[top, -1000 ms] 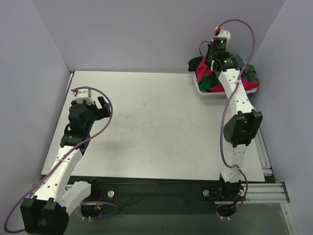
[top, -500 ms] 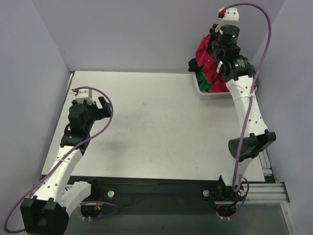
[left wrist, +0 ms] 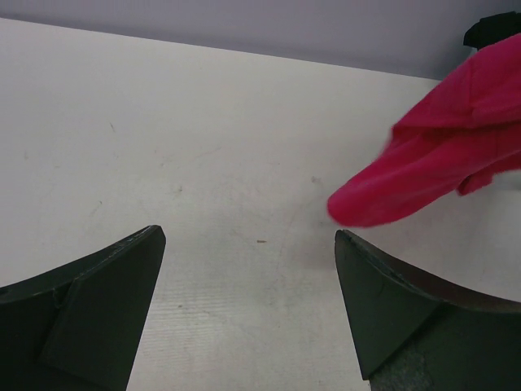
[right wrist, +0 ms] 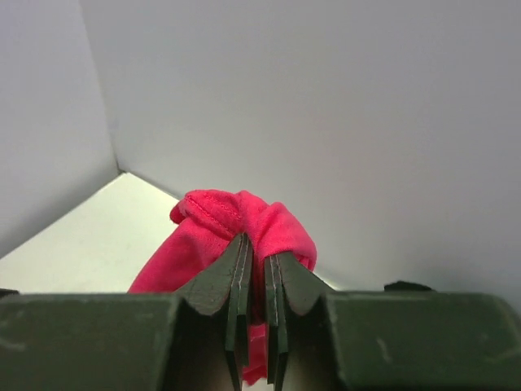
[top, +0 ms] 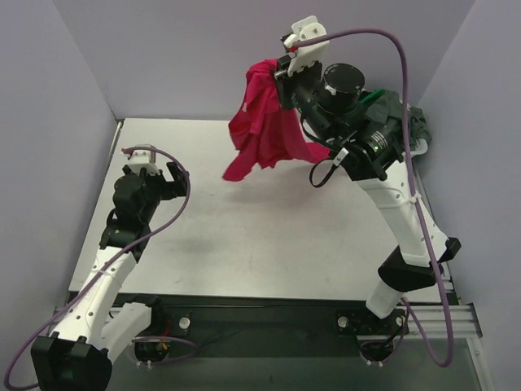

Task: Fold and stack the t-shirts
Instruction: Move the tshirt to the center of the board

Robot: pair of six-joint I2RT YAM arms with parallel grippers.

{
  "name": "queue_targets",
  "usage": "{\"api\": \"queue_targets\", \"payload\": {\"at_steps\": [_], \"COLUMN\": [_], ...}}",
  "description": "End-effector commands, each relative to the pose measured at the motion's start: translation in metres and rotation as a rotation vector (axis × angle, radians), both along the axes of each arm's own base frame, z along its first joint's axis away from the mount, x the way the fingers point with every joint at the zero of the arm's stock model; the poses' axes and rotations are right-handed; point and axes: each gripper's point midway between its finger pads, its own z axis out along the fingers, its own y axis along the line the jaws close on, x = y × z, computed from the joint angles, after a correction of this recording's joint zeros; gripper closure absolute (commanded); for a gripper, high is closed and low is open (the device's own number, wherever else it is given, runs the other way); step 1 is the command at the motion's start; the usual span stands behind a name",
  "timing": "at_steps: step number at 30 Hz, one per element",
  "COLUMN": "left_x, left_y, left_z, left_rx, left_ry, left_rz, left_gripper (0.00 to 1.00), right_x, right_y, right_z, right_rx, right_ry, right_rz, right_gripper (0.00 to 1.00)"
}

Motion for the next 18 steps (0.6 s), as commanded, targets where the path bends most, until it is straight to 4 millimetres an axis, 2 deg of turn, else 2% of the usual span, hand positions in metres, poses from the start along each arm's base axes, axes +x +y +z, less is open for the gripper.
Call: {"api": "queue_targets", "payload": {"at_steps": [1,3,5,7,8,10,13,14,16,17,18], "left_x": [-0.005,-0.006,-0.006,-0.003,-0.001,0.001,0.005,0.006,0.007,0.006,0.007], "left_y": [-0.003,-0.003,-0.004,-0.005,-0.005,-0.011,-0.013,-0.014,-0.012,-0.014,-0.013], "left_z": [0.028,0.03,0.028,0.026,0.026,0.021,0.016,0.015,0.012,0.012,0.012], "left_rx": [-0.01,-0.017,-0.021,-0.023,-0.025,-0.029,-0.032,-0.031,-0.027,-0.022,-0.015], "left_ry": [-0.092,-0.106,-0.107,-0.099,-0.1,-0.084,-0.071,-0.066,-0.061,-0.057,-0.057], "left_rz": [-0.022,-0.022,-0.024,-0.026,-0.025,-0.052,-0.059,-0.059,-0.043,-0.048,-0.032], "left_gripper": [0.03,0.03,0.03,0.03,0.03,0.03,0.03,0.03,0.03,0.04,0.04], "right_x": [-0.052,-0.071,-0.078,-0.078,-0.073,-0.063,-0.033,-0.009,0.014,0.033,0.047], "right_y": [-0.013,-0.004,-0.002,-0.001,0.002,-0.001,-0.004,-0.015,-0.033,-0.056,-0.067], "right_z": [0.085,0.095,0.095,0.092,0.079,0.069,0.03,0.003,-0.028,-0.046,-0.084], "right_rx": [0.123,0.139,0.151,0.163,0.143,0.139,0.125,0.113,0.136,0.197,0.186], "right_ry": [-0.207,-0.227,-0.223,-0.213,-0.191,-0.176,-0.085,-0.028,0.047,0.104,0.176], "right_rz": [0.048,0.105,0.126,0.128,0.118,0.069,-0.015,-0.067,-0.129,-0.202,-0.253], "right_gripper": [1.0,1.0,1.0,1.0,1.0,1.0,1.0,1.0,1.0,1.0,1.0]}}
